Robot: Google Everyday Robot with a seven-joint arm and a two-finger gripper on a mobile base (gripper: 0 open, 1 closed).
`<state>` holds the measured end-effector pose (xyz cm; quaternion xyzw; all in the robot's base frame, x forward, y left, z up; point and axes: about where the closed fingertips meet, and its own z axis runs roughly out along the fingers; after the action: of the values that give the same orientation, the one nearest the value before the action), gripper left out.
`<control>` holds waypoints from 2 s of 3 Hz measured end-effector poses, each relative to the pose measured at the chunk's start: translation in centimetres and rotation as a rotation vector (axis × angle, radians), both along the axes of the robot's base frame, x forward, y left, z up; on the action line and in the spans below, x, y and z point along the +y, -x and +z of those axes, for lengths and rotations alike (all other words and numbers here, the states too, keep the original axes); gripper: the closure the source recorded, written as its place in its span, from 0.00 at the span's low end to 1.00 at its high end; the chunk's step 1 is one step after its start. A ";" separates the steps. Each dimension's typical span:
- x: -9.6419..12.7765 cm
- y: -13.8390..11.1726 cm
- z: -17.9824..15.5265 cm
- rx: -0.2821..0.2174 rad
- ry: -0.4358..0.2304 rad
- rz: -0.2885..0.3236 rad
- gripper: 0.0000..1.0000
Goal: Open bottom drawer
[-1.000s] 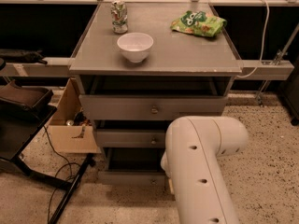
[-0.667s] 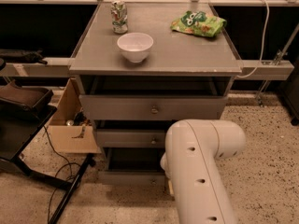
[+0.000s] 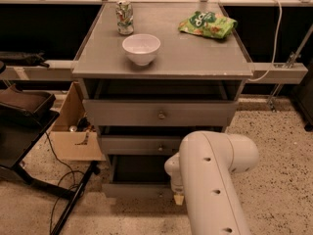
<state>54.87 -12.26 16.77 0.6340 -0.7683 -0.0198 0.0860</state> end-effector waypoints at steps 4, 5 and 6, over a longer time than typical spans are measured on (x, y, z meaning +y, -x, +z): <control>-0.2 2.4 0.8 0.037 0.017 -0.041 1.00; -0.4 4.1 0.9 0.069 0.016 -0.069 1.00; -0.3 6.7 1.6 0.123 0.008 -0.121 1.00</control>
Offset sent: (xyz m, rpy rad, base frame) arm -0.1927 0.0054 0.1269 -0.1746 0.2455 -0.3186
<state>48.21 -12.58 18.34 0.5838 -0.7984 -0.0608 0.1342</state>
